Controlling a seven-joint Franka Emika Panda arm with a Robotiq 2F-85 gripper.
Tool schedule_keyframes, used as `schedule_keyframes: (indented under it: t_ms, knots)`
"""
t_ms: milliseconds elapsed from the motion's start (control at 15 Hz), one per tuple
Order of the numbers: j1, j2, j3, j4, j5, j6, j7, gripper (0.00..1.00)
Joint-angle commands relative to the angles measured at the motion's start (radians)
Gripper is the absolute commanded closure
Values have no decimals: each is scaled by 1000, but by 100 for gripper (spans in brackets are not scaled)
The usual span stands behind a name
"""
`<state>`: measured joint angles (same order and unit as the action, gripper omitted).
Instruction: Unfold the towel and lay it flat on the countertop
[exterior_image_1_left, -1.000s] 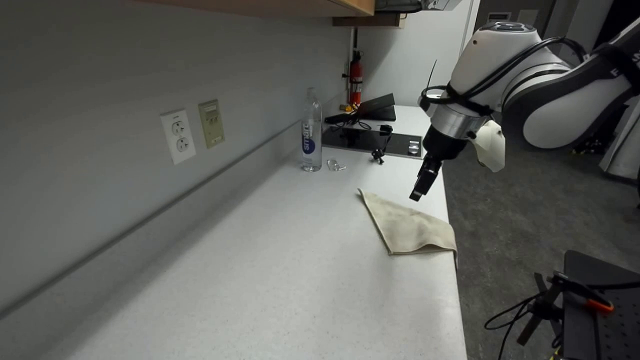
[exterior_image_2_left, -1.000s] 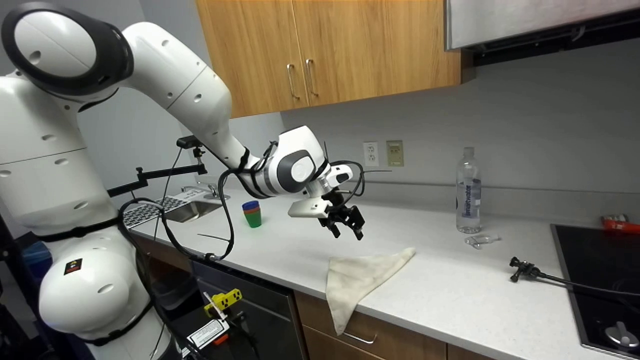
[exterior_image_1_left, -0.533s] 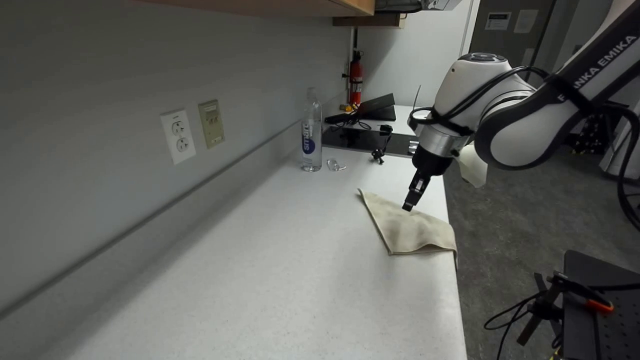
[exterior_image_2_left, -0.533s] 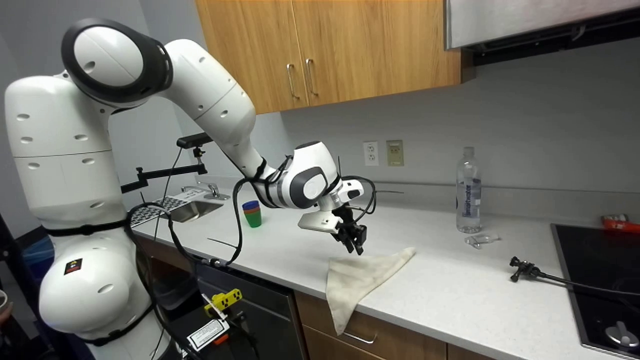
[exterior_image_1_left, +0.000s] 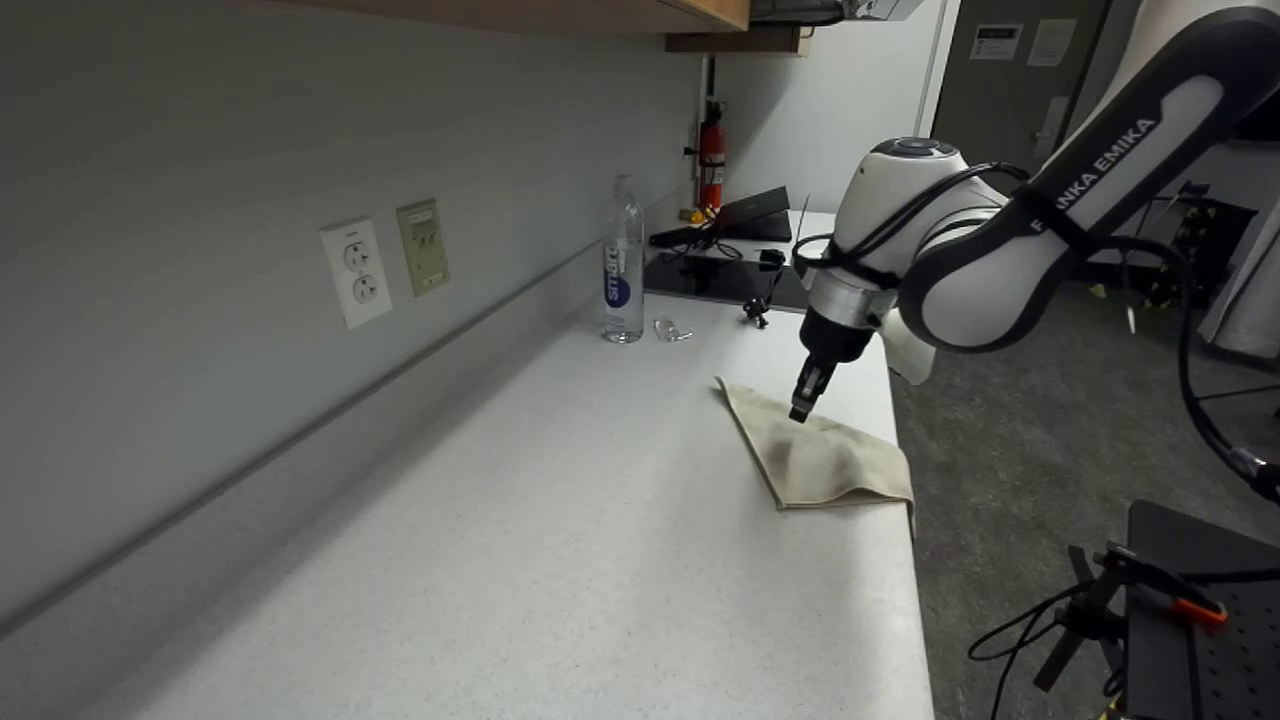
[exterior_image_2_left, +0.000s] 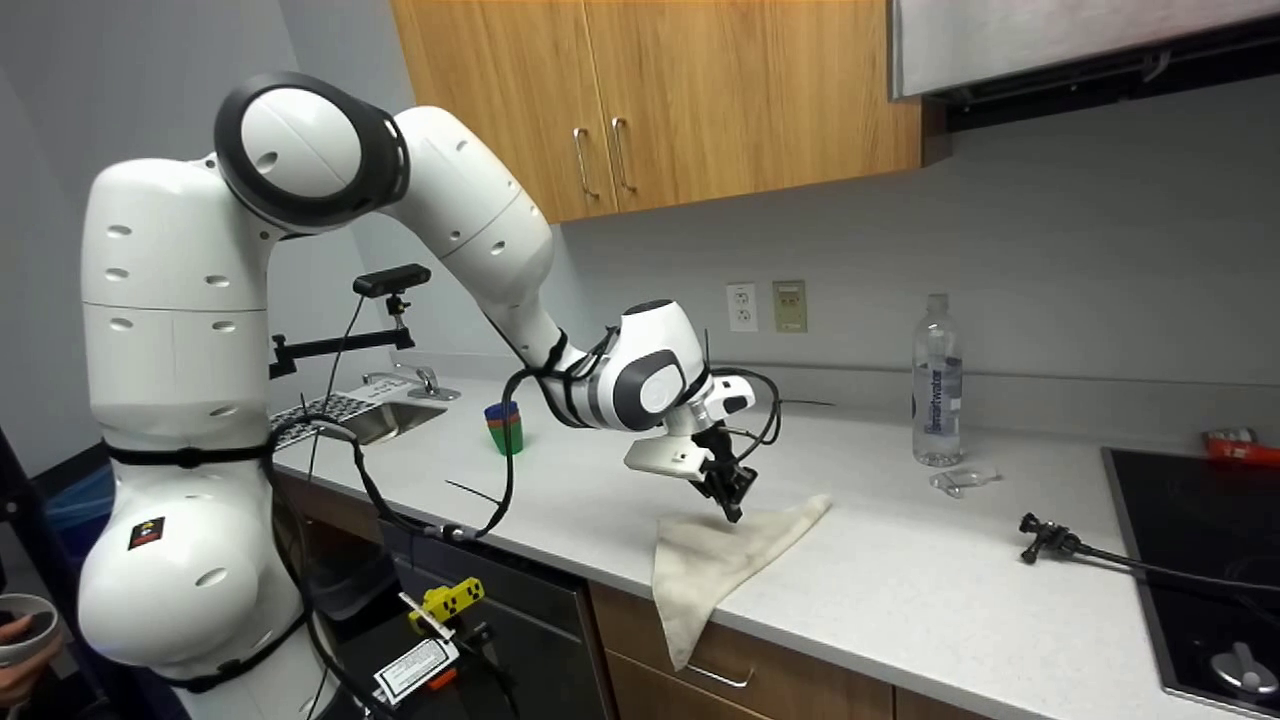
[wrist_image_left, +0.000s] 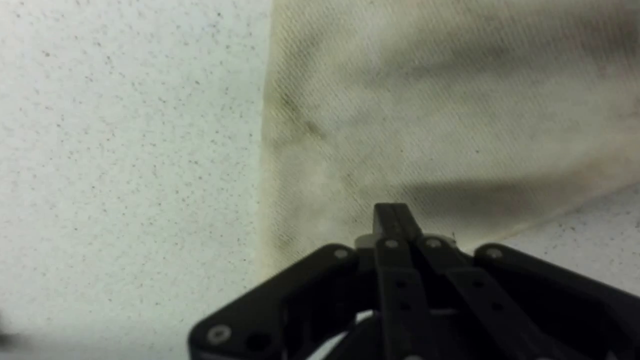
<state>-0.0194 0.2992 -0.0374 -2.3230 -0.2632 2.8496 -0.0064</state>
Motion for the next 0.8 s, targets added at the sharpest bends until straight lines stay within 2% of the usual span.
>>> schedule_keyframes:
  t_ms: [0,733]
  knots:
    - [-5,87,0,79,36,24,-44,100]
    - [2,219,-7,224,48,-23,-44,100]
